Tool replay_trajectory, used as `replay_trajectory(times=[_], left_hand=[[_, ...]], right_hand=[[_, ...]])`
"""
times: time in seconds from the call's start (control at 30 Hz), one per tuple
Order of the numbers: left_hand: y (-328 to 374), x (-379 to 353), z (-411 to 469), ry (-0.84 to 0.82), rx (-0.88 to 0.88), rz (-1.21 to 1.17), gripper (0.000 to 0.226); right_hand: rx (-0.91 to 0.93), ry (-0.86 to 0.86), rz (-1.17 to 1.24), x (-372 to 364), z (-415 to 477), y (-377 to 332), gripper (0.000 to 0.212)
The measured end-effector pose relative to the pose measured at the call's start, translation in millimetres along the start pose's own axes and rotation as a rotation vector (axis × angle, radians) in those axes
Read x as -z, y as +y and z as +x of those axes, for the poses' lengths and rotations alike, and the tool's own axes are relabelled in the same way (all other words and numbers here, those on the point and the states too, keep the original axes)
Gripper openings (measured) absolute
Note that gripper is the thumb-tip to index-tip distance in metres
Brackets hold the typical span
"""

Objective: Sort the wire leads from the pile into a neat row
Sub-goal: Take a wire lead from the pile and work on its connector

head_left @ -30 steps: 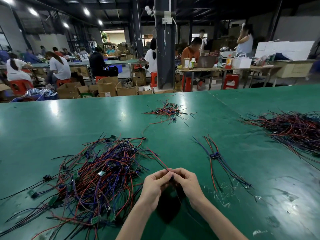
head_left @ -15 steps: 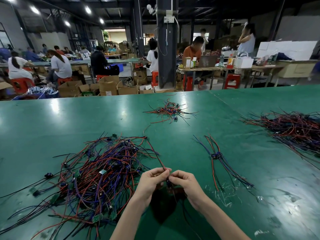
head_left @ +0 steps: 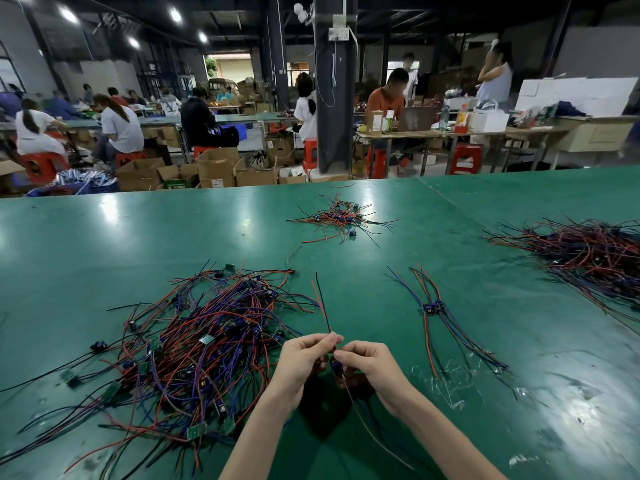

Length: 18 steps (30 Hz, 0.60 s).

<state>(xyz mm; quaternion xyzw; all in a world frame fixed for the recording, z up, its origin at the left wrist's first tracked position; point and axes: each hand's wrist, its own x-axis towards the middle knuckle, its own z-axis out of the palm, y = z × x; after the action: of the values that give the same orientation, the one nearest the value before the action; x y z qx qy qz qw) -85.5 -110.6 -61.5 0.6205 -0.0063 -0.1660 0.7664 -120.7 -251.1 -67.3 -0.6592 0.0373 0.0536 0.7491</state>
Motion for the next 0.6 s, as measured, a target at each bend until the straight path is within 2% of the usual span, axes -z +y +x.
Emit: replay_trajectory(times=[0.27,0.47,0.6], left_hand=[[-1.0,-2.1,0.1,0.074,-0.112,0.056,0.001],[-5.2,-3.2,0.2,0.059,-0.31,0.311,0.008],[-9.0,-3.2,1.1,0.071,-0.433,0.44,0.014]], right_hand=[[-0.023,0.02,-0.029,-2.7,1.4,-0.4,0.026],[-0.062,0.096,-0.082,-1.0,3.7,0.9,0.028],[-0.076,0.149,-0.076,-3.6,7.2,3.7,0.038]])
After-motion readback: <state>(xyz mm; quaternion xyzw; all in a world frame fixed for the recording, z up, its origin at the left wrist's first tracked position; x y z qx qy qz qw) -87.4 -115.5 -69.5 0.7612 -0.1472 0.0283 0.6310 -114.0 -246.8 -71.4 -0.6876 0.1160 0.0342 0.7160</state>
